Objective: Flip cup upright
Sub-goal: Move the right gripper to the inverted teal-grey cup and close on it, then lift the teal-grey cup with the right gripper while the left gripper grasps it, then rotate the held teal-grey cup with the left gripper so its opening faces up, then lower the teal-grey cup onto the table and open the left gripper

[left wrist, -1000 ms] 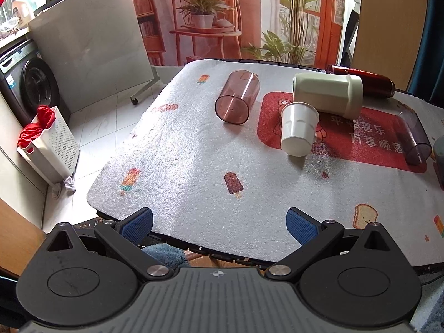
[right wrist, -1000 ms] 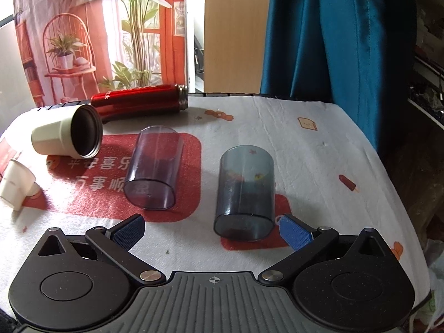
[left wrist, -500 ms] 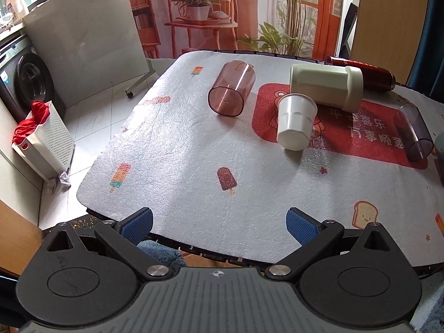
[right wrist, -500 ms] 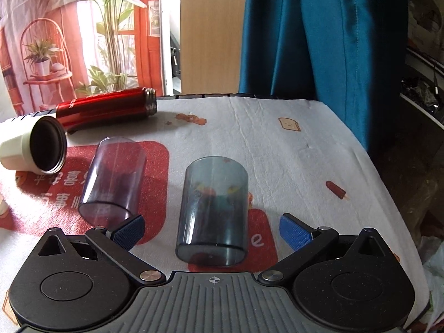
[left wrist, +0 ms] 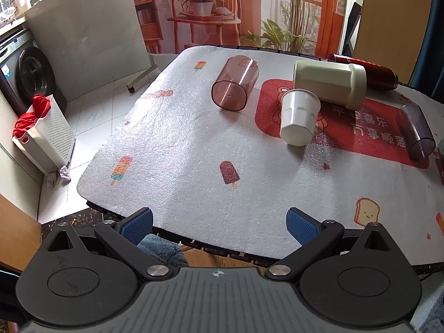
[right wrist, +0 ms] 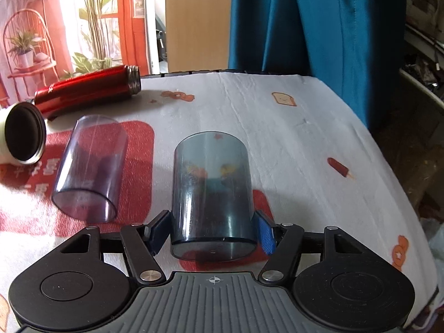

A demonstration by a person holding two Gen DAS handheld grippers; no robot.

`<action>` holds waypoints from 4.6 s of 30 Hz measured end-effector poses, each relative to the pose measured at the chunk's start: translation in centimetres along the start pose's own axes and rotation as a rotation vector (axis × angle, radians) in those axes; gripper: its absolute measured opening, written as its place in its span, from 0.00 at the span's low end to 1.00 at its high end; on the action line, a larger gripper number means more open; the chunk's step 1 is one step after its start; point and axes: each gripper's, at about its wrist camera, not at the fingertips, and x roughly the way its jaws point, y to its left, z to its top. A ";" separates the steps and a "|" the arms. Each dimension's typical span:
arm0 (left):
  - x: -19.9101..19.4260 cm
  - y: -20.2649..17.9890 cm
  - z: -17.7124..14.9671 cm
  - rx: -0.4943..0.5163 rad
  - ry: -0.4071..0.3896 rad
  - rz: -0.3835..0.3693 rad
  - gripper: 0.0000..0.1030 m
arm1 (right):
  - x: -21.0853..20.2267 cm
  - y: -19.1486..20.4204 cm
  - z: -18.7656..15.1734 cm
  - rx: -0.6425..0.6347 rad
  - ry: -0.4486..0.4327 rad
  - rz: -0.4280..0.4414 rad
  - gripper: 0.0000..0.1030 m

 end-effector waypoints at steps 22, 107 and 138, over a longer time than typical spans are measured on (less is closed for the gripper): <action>-1.1 1.3 -1.0 -0.038 -0.006 -0.001 1.00 | -6.6 14.2 -4.8 -0.126 0.163 0.334 0.59; 7.7 -1.3 5.0 -0.173 -0.051 -0.136 0.68 | -9.4 8.8 -6.7 -0.225 -0.006 0.230 0.85; 1.1 0.4 3.2 0.003 -0.006 -0.134 0.97 | -13.5 9.9 -5.4 -0.264 -0.021 0.295 1.00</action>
